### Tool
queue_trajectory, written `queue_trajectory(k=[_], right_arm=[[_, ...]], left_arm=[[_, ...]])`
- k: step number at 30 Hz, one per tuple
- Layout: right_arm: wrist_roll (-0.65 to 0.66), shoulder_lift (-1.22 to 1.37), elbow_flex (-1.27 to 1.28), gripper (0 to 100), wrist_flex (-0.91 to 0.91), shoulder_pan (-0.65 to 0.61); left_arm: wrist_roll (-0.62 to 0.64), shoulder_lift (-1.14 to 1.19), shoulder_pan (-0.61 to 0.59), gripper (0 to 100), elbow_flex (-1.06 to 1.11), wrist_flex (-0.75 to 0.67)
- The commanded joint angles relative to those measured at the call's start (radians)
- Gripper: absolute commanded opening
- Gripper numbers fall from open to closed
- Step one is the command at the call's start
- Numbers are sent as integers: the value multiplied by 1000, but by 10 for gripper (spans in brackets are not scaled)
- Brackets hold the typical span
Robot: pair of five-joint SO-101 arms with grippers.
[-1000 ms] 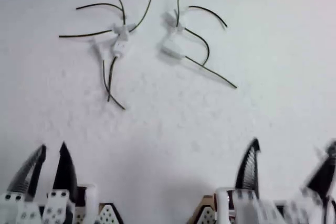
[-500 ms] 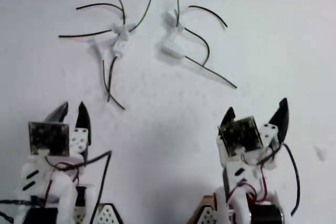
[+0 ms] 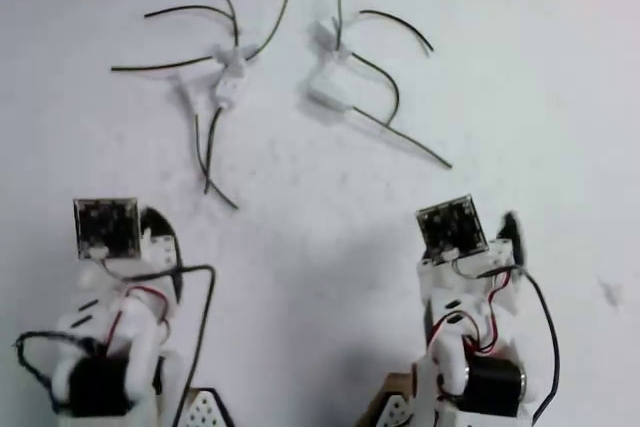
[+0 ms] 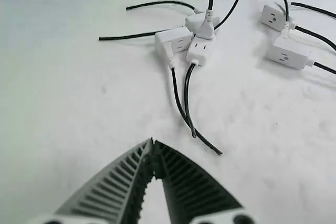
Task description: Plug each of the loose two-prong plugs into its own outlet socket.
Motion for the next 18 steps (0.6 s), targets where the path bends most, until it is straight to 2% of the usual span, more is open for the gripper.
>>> queue_trajectory(k=[1,6,10,14,18], right_arm=[[-55,-8,-3,14,-18,-35],[-153,-8,21,67,8,-99],[-157,-8,107,19,8,-150],[-157,-8,215,20,10,-191],[-155,-7,282,20,18,-173]], left_arm=[[40,2,7,24,86,-77],[-6,2,-30,24,117,-12],[-74,2,-31,24,198,3],[-169,2,-28,24,259,11],[-175,4,-28,24,304,12]])
